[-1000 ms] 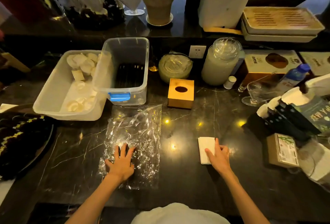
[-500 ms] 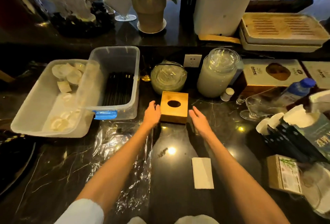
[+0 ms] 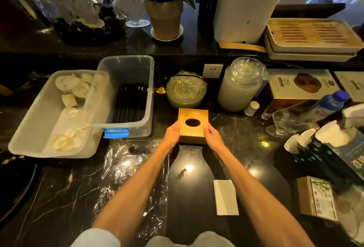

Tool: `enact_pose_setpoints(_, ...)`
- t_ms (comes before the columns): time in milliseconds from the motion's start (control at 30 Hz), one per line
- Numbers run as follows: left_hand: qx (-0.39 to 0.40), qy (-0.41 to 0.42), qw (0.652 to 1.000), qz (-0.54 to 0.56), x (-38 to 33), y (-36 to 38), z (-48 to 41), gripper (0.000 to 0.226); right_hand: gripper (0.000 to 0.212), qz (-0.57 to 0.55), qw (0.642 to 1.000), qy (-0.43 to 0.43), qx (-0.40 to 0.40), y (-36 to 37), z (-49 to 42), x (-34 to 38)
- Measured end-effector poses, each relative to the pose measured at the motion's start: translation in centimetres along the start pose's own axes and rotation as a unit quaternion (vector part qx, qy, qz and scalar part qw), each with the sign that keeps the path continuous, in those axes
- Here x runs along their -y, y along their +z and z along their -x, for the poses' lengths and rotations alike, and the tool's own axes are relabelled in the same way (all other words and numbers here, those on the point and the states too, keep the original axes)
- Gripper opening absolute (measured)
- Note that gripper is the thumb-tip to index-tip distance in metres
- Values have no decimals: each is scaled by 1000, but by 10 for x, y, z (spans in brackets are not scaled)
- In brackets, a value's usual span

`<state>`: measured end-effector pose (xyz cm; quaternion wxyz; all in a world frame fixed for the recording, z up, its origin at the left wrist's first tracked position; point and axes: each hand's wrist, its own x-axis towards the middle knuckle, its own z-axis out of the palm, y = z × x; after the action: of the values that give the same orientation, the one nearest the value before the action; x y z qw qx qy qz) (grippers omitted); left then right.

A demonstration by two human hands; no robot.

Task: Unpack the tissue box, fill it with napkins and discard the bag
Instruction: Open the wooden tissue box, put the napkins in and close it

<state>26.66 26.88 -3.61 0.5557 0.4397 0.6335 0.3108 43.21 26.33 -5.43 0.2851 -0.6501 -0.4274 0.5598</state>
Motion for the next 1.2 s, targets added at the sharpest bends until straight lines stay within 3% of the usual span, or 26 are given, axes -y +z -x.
enact_pose_setpoints(233,44,-27,998,27,62,-8,115,40,46,3,999,-29,42,9,115,-53)
enact_pose_setpoints(500,16,-30,999,34,120,7,201,43,38,10,999,-16,38,29,193,-123)
enact_pose_setpoints(667,13,-15,999,29,122,9,203,42,46,135,989,-59,-2,36,198,-122)
enact_pose_setpoints(700,6,-9,1000,27,123,9,204,42,57,216,972,-91,-22,35,199,-124)
enact_pose_setpoints(800,-11,-6,999,36,127,10,204,43,94,485,837,-251,-18,25,194,-127)
enact_pose_setpoints(967,-25,-11,998,51,130,11,203,42,90,560,773,-299,21,8,188,-108)
enact_pose_setpoints(1033,-25,-19,998,61,132,11,202,41,84,548,779,-301,53,-2,185,-94)
enact_pose_setpoints(1200,-34,-30,997,58,133,13,201,41,37,366,894,-207,158,-31,148,-17)
